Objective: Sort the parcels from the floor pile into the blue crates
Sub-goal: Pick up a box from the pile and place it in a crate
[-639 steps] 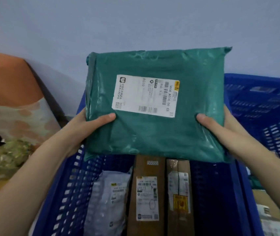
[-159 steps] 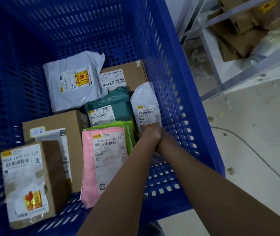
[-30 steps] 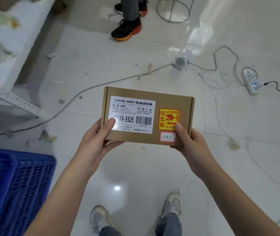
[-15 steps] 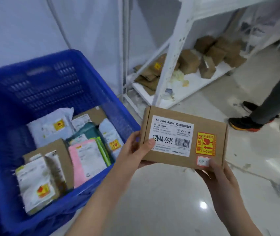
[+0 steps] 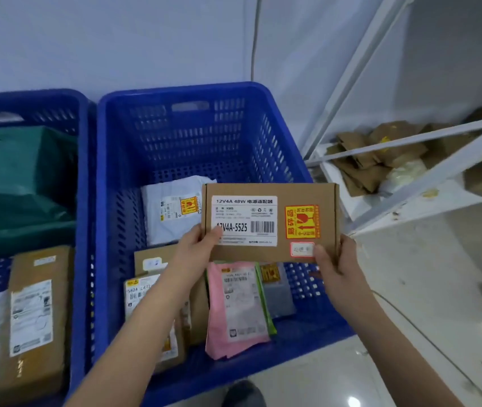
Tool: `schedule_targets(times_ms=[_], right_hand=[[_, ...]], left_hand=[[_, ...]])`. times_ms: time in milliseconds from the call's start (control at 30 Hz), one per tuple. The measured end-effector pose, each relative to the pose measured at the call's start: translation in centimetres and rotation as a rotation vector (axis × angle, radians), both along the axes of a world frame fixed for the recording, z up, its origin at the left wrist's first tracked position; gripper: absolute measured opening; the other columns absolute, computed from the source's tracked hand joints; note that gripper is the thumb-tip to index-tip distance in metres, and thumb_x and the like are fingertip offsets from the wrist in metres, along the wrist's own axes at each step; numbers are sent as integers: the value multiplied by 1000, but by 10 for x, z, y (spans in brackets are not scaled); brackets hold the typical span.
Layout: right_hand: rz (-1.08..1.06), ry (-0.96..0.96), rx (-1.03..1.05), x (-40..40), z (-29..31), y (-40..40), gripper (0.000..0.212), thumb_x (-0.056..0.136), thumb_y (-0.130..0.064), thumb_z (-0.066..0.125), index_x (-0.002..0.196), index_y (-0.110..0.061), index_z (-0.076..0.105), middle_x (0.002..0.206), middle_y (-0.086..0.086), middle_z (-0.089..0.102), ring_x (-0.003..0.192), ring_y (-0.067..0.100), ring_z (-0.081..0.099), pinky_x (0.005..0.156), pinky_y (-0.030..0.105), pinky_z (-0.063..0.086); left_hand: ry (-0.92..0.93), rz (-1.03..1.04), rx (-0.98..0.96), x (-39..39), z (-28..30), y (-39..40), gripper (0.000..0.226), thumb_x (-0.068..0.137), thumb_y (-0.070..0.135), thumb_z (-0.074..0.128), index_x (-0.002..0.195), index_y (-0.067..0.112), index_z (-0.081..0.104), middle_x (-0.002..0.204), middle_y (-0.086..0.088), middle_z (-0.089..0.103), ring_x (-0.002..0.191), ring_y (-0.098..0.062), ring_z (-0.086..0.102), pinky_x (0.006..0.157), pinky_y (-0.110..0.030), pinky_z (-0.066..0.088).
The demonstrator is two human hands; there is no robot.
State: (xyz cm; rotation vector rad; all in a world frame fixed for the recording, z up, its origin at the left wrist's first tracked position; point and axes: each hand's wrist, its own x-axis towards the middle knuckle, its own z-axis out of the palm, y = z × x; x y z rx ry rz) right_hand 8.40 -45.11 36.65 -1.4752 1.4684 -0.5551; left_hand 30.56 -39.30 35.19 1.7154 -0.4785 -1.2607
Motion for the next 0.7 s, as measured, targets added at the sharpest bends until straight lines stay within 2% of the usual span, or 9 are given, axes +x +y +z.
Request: schedule_targets(times_ms=[67, 100, 167, 233, 333, 400, 500, 600, 700], right_hand=[[44, 132, -30, 23, -17, -30, 16, 96, -25, 47, 107, -25, 35, 100, -13, 56, 84, -3, 55, 66, 17, 45], [53, 196, -49, 35, -23, -47, 16, 96, -23, 48, 106, -23, 36, 103, -8, 56, 79, -3, 53, 63, 15, 41], [81, 300, -62, 58, -34, -77, 24, 96, -18, 48, 117, -13, 39, 117, 5, 57, 88, 11, 58, 70, 25, 47], [119, 422, -59, 76, -43, -99, 40, 96, -19, 47, 131, -6, 34, 126, 14, 53, 103, 27, 59, 83, 37, 50], [245, 726, -146, 100, -61, -122, 53, 97, -30, 44, 138, -2, 25, 133, 20, 45, 115, 33, 53, 90, 42, 48], [276, 883, -166, 114, -75, -131, 59, 97, -32, 42, 141, 1, 20, 139, 22, 40, 121, 34, 48, 95, 43, 47], [341, 1050, -199, 130, -97, -139, 58, 97, -28, 43, 139, 5, 21, 138, 22, 36, 112, 30, 55, 81, 35, 50], [379, 1164, -211, 137, -120, -148, 60, 97, -25, 44, 140, 8, 18, 136, 22, 38, 99, 28, 61, 61, 32, 42], [435, 1204, -200, 139, -140, -156, 67, 95, -21, 47, 143, 10, 11, 136, 23, 39, 95, 31, 62, 59, 32, 35]], left_hand=[[-36, 13, 57, 19, -18, -26, 19, 95, 25, 52, 113, 22, 55, 100, 9, 60, 79, 2, 54, 70, -15, 44], [-28, 23, 86, 27, -27, -39, 18, 94, 23, 53, 112, 21, 54, 98, 7, 61, 79, -2, 56, 76, -21, 48], [11, 19, 145, 41, -48, -65, 14, 93, 19, 55, 106, 22, 54, 88, 5, 59, 77, -9, 56, 80, -30, 49], [18, -11, 207, 49, -67, -88, 17, 92, 20, 56, 108, 22, 54, 85, 4, 58, 81, -14, 56, 78, -30, 48], [5, 15, 248, 60, -99, -119, 27, 92, 19, 57, 118, 15, 50, 99, 0, 61, 85, -15, 60, 68, -27, 50], [62, 54, 300, 66, -120, -134, 24, 92, 18, 57, 114, 13, 47, 113, -9, 61, 95, -25, 64, 70, -33, 55], [16, -6, 378, 73, -152, -149, 30, 92, 22, 58, 119, 12, 50, 119, -8, 58, 103, -28, 60, 82, -37, 54], [-39, -67, 378, 74, -178, -155, 38, 92, 24, 58, 126, 10, 49, 115, -5, 55, 98, -21, 54, 71, -29, 51], [-101, -114, 401, 73, -195, -156, 39, 91, 23, 59, 127, 8, 51, 127, -8, 57, 111, -25, 56, 93, -37, 50]])
